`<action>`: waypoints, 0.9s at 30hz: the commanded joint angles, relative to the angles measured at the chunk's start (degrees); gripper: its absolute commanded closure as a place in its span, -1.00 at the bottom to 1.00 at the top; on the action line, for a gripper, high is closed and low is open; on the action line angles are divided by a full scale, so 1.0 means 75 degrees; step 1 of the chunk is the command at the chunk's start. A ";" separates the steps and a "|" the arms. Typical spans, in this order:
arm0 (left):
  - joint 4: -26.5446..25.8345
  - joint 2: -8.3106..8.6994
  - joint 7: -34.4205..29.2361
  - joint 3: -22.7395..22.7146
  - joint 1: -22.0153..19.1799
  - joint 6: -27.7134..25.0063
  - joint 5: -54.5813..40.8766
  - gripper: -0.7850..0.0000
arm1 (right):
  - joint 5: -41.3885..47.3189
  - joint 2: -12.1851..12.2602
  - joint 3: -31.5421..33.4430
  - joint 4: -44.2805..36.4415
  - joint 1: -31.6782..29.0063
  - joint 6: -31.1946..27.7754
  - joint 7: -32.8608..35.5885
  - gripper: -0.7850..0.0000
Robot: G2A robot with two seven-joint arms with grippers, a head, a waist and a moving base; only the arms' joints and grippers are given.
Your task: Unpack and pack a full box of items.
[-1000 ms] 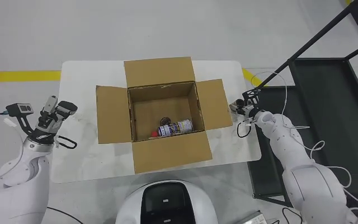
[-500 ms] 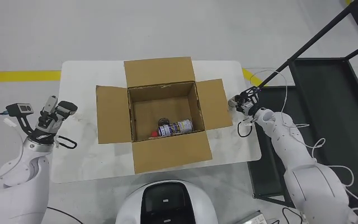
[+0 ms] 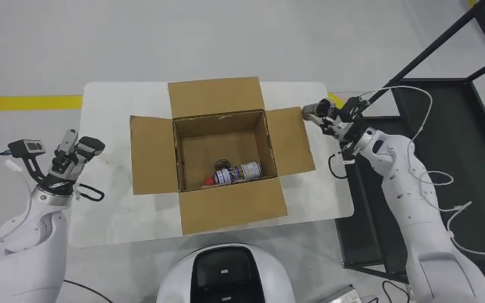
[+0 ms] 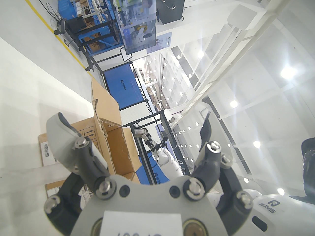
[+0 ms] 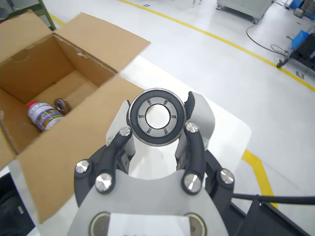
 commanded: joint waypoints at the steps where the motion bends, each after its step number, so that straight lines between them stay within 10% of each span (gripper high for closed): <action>1: 0.0000 0.0000 0.0000 0.0000 0.0000 0.0000 0.0000 -1.00 | 0.0273 -0.0018 -0.0136 -0.1066 -0.0294 0.0161 0.0635 1.00; 8: 0.0000 0.0000 0.0000 0.0000 0.0000 0.0000 0.0000 -1.00 | 0.0787 -0.0195 -0.1301 -0.2759 -0.0420 0.0682 0.2020 1.00; 27: 0.0000 0.0000 0.0000 0.0000 0.0000 0.0000 0.0000 -1.00 | 0.0844 -0.0295 -0.1835 -0.2737 -0.0149 0.0849 0.2348 1.00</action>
